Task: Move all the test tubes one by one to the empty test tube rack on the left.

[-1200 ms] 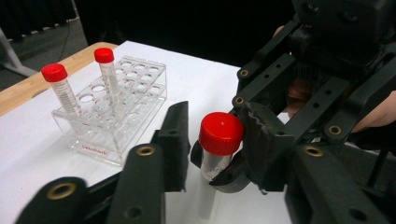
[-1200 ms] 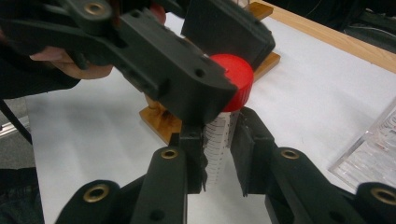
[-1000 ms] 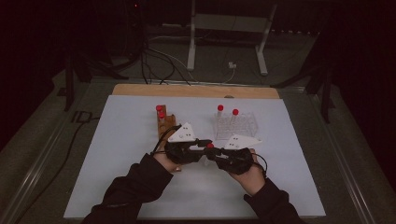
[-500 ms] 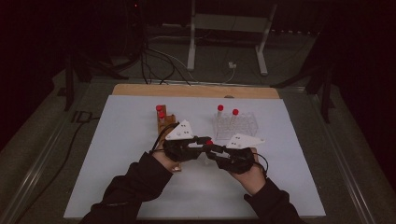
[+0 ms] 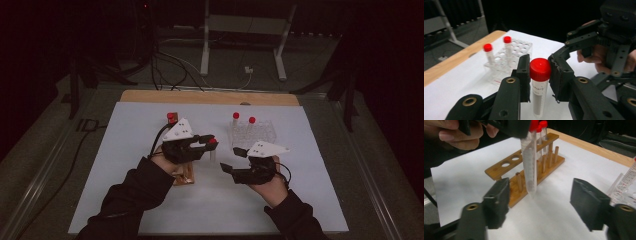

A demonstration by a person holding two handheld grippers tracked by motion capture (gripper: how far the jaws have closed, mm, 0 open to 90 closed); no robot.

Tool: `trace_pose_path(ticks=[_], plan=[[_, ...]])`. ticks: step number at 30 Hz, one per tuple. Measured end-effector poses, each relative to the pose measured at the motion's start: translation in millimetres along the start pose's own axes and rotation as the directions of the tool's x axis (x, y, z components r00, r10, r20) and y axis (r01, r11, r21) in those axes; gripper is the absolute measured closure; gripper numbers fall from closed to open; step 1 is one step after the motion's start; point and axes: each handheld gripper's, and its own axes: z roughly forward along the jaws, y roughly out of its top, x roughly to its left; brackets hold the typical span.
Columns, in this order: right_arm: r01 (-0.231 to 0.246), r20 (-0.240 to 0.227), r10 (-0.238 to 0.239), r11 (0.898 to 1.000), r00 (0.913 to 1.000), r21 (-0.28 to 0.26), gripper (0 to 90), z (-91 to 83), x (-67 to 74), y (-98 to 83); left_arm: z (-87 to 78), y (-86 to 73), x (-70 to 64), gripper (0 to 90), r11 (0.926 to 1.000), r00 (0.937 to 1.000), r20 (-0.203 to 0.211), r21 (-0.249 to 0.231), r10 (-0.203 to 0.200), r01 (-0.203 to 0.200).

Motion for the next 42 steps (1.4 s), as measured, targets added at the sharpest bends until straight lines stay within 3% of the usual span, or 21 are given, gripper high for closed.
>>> trace_pose_path(ticks=[9,15,24,32,41,42], plan=[[-0.022,0.015,0.022,1.0,0.9996,-0.006,13.0,-0.8,-2.7,1.5,-21.2,-0.5,16.9,72.1,0.9998,0.9973,-0.071,-0.011,-0.019,0.019],[-0.027,-0.02,0.027,0.999,0.9994,-0.017,0.2,-3.2,-5.1,1.4,-33.9,-1.3,25.5,72.1,0.9995,0.993,-0.115,-0.015,-0.028,0.027],[-0.015,-0.009,0.015,0.999,0.9998,-0.03,0.0,-5.2,-6.0,1.1,-50.7,-0.7,39.3,72.1,0.9986,0.9842,-0.171,-0.03,-0.048,0.043],[-0.018,-0.016,0.017,0.999,0.9997,-0.035,0.0,-6.7,-7.6,1.3,-62.3,-1.6,54.8,72.1,0.9961,0.9706,-0.228,-0.058,-0.077,0.066],[-0.016,-0.017,0.016,0.999,0.9997,-0.037,0.0,-6.8,-7.7,0.9,-65.7,-10.5,69.2,72.1,0.9951,0.9463,-0.31,-0.06,-0.093,0.078],[-0.017,-0.016,0.017,0.999,0.9997,-0.037,0.0,-6.8,-7.8,0.9,-65.1,-12.1,70.0,72.1,0.9956,0.9412,-0.326,-0.058,-0.089,0.074]])
